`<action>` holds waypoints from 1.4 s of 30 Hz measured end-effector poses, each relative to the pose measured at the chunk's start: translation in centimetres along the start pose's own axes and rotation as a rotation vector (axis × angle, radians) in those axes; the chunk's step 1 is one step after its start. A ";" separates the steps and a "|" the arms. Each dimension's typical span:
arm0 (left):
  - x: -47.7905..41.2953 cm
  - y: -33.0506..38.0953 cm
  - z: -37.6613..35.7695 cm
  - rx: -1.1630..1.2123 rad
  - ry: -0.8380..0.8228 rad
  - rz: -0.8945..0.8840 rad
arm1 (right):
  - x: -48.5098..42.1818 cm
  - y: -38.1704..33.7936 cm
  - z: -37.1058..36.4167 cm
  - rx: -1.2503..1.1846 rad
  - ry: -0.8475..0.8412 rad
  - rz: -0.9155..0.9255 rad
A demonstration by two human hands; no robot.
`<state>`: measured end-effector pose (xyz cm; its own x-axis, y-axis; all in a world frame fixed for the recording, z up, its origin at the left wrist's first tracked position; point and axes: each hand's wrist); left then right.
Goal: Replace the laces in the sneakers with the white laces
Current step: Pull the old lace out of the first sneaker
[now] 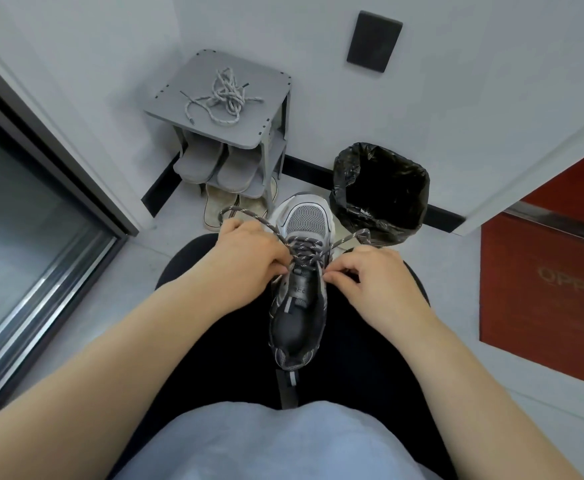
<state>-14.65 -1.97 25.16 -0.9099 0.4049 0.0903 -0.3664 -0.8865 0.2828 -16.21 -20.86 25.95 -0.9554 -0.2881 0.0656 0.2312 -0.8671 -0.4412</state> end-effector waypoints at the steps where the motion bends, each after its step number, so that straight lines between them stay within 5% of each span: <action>1: 0.0 -0.3 0.3 0.001 0.001 0.001 | 0.1 0.2 0.1 -0.014 0.014 -0.022; 8: 0.8 -2.9 2.4 0.097 0.089 0.019 | 1.4 0.1 -1.9 0.099 0.253 -0.054; 15: -0.3 2.1 0.3 0.196 0.020 -0.109 | 0.5 0.4 -0.8 0.208 0.062 0.101; 23: 0.0 2.3 -1.3 0.204 0.094 0.003 | 1.0 1.4 0.0 -0.049 0.400 -0.139; 29: -1.0 1.8 -0.6 0.423 0.191 0.071 | 1.3 1.3 2.6 -0.154 0.038 0.121; 33: -1.5 1.5 -0.3 0.434 0.152 0.176 | -0.4 0.5 2.0 -0.214 0.114 0.103; 37: -1.6 1.3 -0.1 0.361 0.042 0.176 | -2.2 0.6 1.2 0.002 -0.039 0.039; 42: -1.9 1.3 0.0 0.331 -0.011 0.216 | -2.0 0.0 1.2 -0.009 -0.143 -0.025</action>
<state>-13.38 -3.89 25.36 -0.9563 0.2210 0.1914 -0.0825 -0.8320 0.5486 -14.13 -20.75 26.89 -0.9249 -0.3214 0.2031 0.2049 -0.8713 -0.4460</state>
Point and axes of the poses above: each hand's wrist, its own x-axis away from the middle knuckle, its own z-axis out of the back of the hand, y = z × x, and after that the axes turned 2 degrees about x, right-handed
